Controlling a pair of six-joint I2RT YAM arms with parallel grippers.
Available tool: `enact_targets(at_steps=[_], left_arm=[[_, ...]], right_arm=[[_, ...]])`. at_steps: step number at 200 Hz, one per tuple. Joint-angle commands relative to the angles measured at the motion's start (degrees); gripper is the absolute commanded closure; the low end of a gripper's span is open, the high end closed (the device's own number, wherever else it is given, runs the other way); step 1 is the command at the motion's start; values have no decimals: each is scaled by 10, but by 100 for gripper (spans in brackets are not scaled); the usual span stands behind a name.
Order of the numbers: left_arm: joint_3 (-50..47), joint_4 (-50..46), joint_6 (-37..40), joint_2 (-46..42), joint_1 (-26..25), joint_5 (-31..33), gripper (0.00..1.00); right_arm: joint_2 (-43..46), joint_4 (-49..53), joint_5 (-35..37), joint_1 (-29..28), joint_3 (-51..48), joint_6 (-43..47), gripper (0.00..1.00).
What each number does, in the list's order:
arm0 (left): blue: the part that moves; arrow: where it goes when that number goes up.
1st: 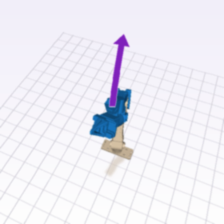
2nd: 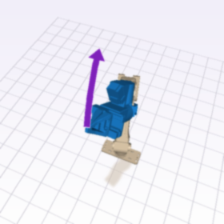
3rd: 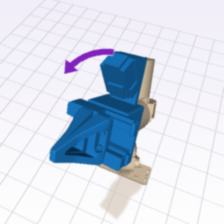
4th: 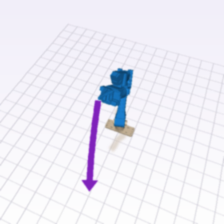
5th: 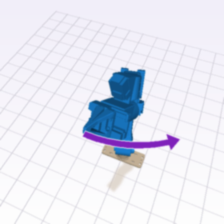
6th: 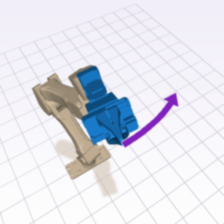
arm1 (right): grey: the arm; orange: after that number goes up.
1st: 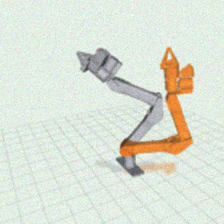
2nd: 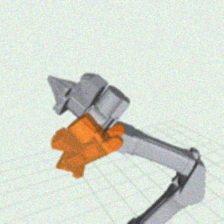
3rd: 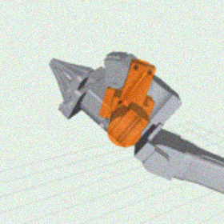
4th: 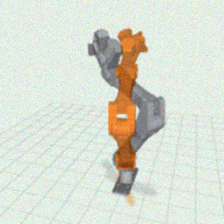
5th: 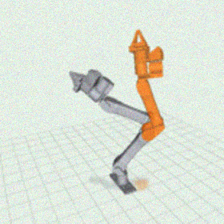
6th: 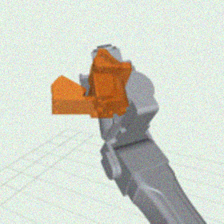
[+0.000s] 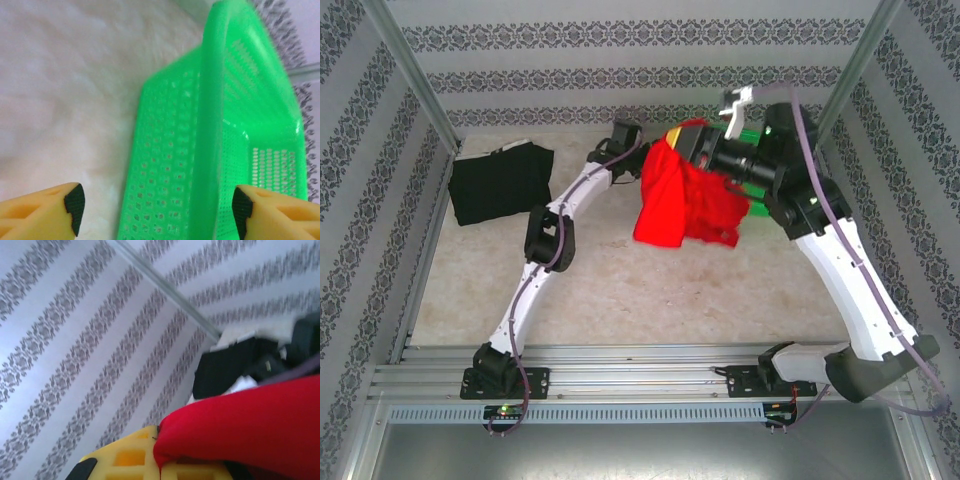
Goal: Fold and stack the t-shirts
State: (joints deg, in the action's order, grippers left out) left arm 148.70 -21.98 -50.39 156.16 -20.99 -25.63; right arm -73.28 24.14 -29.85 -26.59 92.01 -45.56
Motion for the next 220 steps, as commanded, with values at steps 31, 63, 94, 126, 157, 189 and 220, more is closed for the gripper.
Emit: enact_targets(at_steps=[31,63,94,126,157,189,220], left_arm=[[-65,-121,90,-242,138,-17,10],[-175,-158,158,-392,175,-6,9],[-273,-173,193,-511,191,7,8],[-369,-176,217,-613,193,40,5],[-470,-157,219,-693,194,58,4],[-548,-142,215,-751,194,75,2],[-594,-120,205,-770,194,55,2]], right_arm=[[-84,39,43,-63,-69,-21,100],[-204,11,97,-25,-64,9,100],[-350,-15,151,35,13,35,100],[-472,14,226,77,151,77,100],[-534,76,332,107,258,137,100],[-530,96,435,135,276,196,100],[-536,83,450,153,322,258,100]])
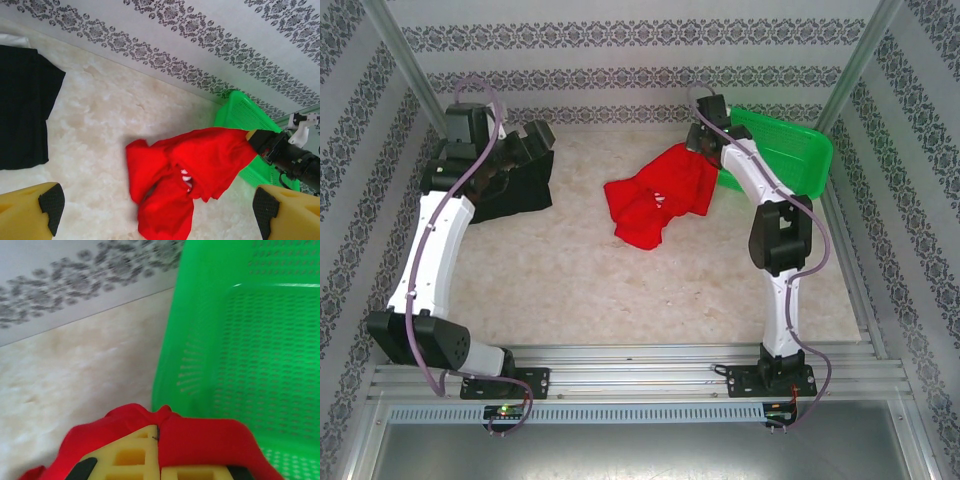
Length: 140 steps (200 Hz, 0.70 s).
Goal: Fold and stack the t-shirts
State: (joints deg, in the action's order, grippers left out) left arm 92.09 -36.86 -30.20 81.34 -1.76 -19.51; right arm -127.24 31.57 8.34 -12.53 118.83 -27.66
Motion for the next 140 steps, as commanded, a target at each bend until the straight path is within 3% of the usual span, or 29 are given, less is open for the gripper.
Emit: enact_targets(at_steps=[1,40,71,96,116,140], left_arm=[[-30,30,2,-23,2,-7,2],[-100,68,4,-37,-11,-31,3],[-170,87,24,-46,-54,-26,4],[-236,134,16,-42,-86,-27,6],[-280,168,-10,-46,-79,-30,7],[-269,168,-20,-66,-40,-32,7]], right_arm=[[2,9,68,13,57,81,100],[-40,32,30,22,161,107,100],[-72,142,-121,7,284,75,100],[-12,165,-215,-42,227,46,100],[48,133,-296,-86,174,-6,100],[47,130,-412,-122,270,-105,100]])
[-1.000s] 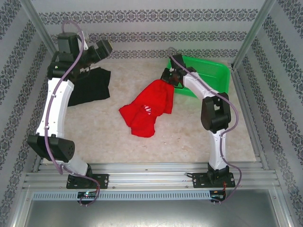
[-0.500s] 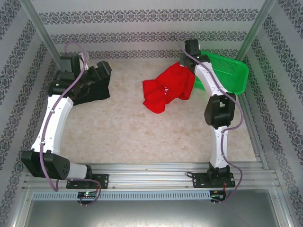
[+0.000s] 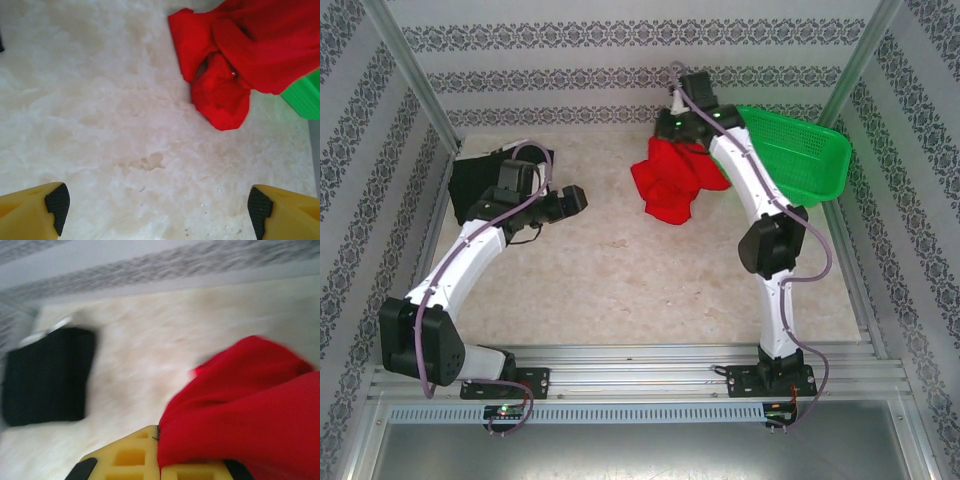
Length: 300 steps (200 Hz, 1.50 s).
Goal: Fold and stack the t-shirts
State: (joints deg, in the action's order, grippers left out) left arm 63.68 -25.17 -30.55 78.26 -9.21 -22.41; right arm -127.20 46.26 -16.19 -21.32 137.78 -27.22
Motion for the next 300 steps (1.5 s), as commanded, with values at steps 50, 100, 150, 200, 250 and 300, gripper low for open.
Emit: enact_targets(at_steps=[50,100,150,200,250,300], left_arm=[[148,-25,40,-42,92,34,6],[142,-43,57,-20,63,51,8],[43,-39,53,3,26,12,10],[41,-143,72,31,16,-74,12],[20,-340,81,14,-51,-56,20],[-90,-227,4,11,-115,-15,28]], right_arm=[[65,-27,-197,-36,129,-221,100],[256,-188,-120,34,-422,-275,100],[268,-238,-92,89,-655,-221,80],[323,-153,-82,107,-649,-130,35],[393,-61,-87,34,-664,-16,2],[449,-72,-88,5,-781,-20,2]])
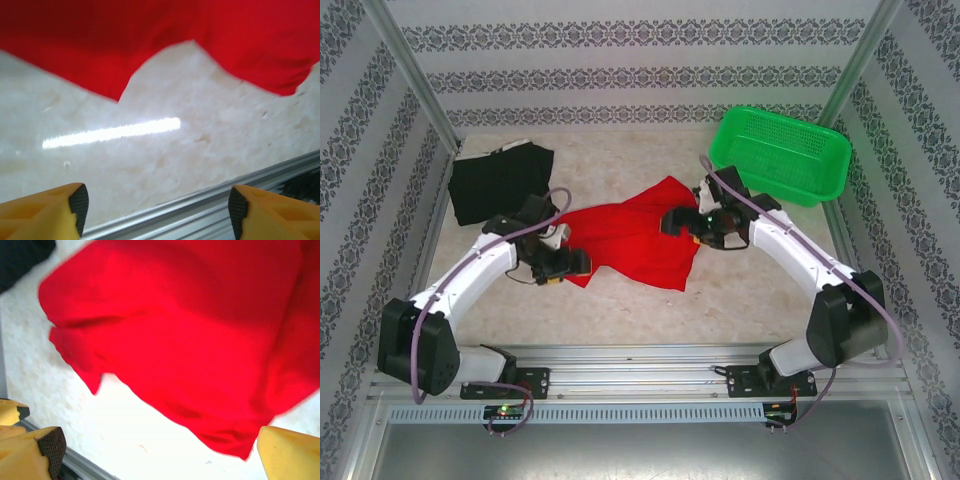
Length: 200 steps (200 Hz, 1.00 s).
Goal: Fold and stack the t-shirts
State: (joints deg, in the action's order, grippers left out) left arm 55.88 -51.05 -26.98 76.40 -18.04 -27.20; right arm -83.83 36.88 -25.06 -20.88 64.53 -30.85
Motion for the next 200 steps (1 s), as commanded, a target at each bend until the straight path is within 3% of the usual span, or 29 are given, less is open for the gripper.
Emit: enact_targets(at_steps=[1,37,82,103,123,151,191,200], left_arm=[[-11,33,-30,33,-29,35,28],[13,84,2,114,-45,100,36],[3,147,17,182,-46,132,48],[8,178,21,215,-45,118,67],[13,178,20,217,-45,103,100],[25,141,21,152,-44,114,100],[89,74,19,73,-18,118,100],[109,64,18,58,-9,118,100]], right_arm=[[16,22,0,1,-50,17,2],[35,30,6,-15,-106,19,2],[42,17,33,-27,-159,-8,5],[38,0,36,-41,-173,-11,7],[21,-8,48,-64,-177,-13,10],[-14,-45,54,-87,-177,-22,19],[-107,-75,82,-99,-139,-36,41],[-127,-86,83,-100,-129,-42,53]])
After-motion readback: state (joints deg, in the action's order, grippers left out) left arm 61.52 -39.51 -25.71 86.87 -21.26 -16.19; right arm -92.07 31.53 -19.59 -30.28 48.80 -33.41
